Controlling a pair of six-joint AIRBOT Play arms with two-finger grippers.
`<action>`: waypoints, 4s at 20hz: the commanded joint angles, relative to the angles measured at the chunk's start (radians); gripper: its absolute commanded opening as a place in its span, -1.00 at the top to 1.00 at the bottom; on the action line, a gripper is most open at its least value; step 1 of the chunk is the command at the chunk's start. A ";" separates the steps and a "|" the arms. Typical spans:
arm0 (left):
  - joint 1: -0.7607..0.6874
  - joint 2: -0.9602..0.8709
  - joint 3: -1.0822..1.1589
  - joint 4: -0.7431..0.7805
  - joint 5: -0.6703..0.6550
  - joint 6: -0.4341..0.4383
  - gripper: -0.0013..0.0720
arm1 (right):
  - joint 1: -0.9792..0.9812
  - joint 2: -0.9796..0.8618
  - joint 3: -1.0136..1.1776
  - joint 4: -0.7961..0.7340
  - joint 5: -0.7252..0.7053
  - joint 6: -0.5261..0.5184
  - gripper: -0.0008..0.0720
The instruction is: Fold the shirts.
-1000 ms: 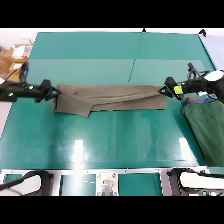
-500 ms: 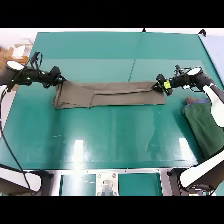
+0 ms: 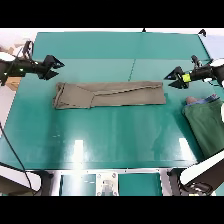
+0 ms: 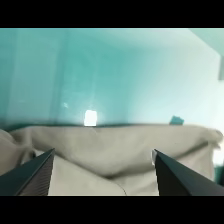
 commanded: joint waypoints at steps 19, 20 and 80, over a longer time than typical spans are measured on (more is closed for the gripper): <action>-0.182 -0.002 0.047 -0.030 -0.127 0.058 0.90 | 0.068 -0.100 0.084 0.033 0.195 -0.136 0.93; -0.239 -0.003 0.047 -0.030 -0.103 0.083 0.90 | 0.068 -0.058 0.090 0.033 0.227 -0.136 0.93; 0.059 -0.063 0.409 0.765 -0.649 0.016 0.90 | 0.497 -0.010 -0.146 0.050 -0.160 0.126 -0.68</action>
